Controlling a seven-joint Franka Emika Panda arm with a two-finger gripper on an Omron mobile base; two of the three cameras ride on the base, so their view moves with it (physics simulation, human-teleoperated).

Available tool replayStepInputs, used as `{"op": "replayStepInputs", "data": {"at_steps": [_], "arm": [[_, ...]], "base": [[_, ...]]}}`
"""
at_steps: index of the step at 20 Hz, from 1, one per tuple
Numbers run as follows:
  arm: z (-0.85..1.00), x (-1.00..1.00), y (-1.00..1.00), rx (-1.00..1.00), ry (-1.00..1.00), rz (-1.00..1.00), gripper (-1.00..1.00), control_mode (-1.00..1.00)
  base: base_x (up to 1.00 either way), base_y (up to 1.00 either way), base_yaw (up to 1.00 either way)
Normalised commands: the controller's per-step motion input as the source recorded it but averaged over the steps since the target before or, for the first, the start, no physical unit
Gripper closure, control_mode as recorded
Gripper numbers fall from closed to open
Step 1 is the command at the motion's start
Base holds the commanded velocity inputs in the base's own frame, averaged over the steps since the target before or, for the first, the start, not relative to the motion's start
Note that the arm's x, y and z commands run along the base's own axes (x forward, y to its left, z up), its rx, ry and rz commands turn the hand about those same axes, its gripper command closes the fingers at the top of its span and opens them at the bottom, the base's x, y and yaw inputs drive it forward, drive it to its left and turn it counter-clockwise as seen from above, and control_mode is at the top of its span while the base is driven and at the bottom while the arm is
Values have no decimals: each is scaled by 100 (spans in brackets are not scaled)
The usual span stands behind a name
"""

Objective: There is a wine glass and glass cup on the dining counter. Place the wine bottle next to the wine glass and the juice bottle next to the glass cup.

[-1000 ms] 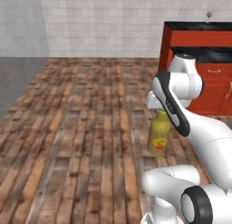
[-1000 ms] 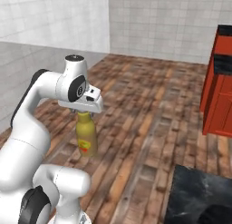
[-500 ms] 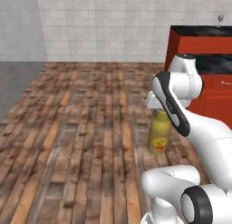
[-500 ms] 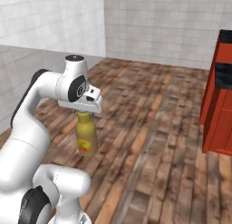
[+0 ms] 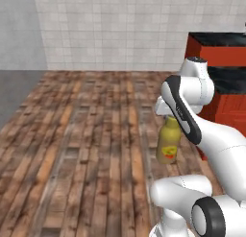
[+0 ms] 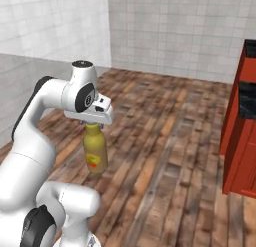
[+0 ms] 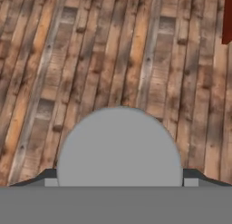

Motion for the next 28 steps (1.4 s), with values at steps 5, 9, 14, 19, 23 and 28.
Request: {"op": "replayStepInputs", "data": {"at_steps": [5, 9, 14, 19, 23, 28], "arm": [[0, 0, 0, 0, 0, 0, 100, 100], [0, 0, 0, 0, 0, 0, 100, 100], [0, 0, 0, 0, 0, 0, 100, 100], [0, 0, 0, 0, 0, 0, 100, 100], [0, 0, 0, 0, 0, 0, 100, 100], [0, 0, 0, 0, 0, 0, 100, 100]], "base": [[94, -18, 1], [93, -19, 1], [93, -20, 1], [92, -21, 1], [91, -22, 1], [87, -24, 0]]}}
